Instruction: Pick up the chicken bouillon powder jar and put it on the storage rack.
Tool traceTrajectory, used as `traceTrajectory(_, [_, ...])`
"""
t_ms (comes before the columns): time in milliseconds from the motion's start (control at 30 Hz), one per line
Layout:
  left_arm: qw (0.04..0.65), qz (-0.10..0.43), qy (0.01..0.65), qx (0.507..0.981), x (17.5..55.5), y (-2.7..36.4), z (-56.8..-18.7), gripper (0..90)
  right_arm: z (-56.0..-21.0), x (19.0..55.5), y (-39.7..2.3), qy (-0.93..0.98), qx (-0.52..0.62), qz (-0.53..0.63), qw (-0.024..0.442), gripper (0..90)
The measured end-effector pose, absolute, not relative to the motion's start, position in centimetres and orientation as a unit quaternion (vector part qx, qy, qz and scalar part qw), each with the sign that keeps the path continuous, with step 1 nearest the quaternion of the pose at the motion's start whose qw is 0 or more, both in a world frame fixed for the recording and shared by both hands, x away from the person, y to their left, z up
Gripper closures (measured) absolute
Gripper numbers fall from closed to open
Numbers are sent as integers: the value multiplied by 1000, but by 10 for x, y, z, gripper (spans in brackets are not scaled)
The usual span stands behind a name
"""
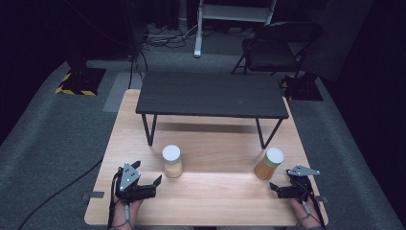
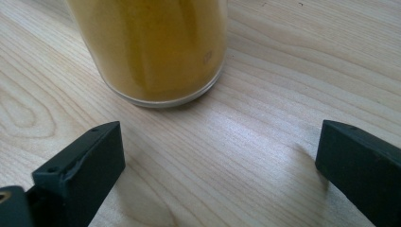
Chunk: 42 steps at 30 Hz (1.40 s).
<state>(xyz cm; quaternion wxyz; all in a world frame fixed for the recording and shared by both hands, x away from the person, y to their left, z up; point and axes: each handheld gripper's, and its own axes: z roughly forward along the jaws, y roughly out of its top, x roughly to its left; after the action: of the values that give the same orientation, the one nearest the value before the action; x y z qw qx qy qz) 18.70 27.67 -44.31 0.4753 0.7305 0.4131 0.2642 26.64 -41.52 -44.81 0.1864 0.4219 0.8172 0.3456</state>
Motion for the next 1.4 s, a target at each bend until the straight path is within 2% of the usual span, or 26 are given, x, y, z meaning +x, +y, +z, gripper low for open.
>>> traceTrajectory(333, [516,268,386,716,196,273,-449,85,-448,265,-414,815,426,345,188,20])
traceTrajectory(933, [544,254,382,703,223,260,-455,106,-448,264,-410,810,435,343,193,20])
traceTrajectory(1233, [552,243,381,701,235,253,-461,136,-448,264,-409,809,437,342,194,20])
traceTrajectory(1400, [548,236,376,709,244,248,-463,206,-448,264,-409,808,438,342,195,20])
